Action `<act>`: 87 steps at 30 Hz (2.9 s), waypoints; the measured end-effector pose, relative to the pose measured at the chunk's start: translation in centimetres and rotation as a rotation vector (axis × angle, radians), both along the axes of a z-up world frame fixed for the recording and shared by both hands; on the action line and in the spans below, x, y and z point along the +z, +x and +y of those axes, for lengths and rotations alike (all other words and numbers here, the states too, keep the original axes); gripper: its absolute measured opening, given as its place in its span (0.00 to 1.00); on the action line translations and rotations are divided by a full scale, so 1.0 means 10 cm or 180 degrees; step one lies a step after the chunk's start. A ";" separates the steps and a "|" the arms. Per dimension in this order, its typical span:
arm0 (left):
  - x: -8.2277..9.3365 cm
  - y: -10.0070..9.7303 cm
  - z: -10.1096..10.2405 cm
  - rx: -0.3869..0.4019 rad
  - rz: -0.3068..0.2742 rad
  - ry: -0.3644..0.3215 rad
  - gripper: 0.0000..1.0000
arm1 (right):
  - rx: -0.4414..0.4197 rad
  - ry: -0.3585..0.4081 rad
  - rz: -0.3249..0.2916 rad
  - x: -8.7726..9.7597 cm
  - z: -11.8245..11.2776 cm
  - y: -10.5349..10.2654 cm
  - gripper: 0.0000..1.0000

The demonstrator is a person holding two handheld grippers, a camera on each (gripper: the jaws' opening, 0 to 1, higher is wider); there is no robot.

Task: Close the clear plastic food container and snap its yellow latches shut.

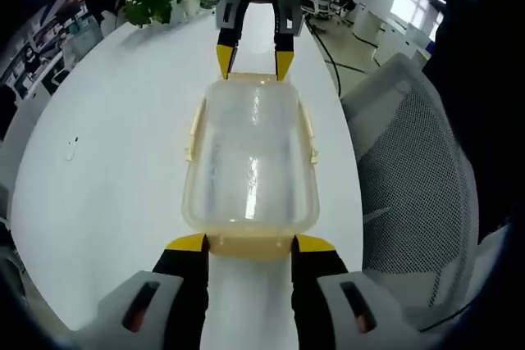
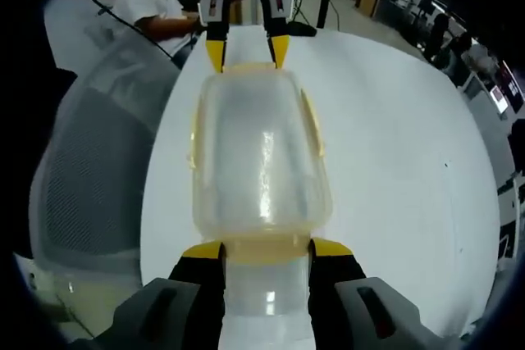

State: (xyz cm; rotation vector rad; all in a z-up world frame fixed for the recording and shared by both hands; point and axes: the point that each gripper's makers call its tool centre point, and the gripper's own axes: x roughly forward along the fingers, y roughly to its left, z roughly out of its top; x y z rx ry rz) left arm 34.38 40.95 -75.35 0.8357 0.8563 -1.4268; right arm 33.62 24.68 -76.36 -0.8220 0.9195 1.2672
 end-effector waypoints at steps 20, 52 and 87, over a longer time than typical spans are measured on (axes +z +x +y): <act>-0.04 0.01 -0.41 -0.0027 0.0048 -0.0046 0.38 | -0.0049 -0.0036 -0.0011 -0.01 -0.40 0.00 0.38; -0.07 -0.04 -1.08 -0.0129 0.0074 -0.0144 0.38 | -0.0190 -0.0147 0.0021 -0.10 -1.07 -0.10 0.38; -0.20 0.07 -1.09 -0.0026 -0.0083 -0.0226 0.39 | -0.0118 -0.0287 -0.0140 -0.30 -1.10 -0.14 0.09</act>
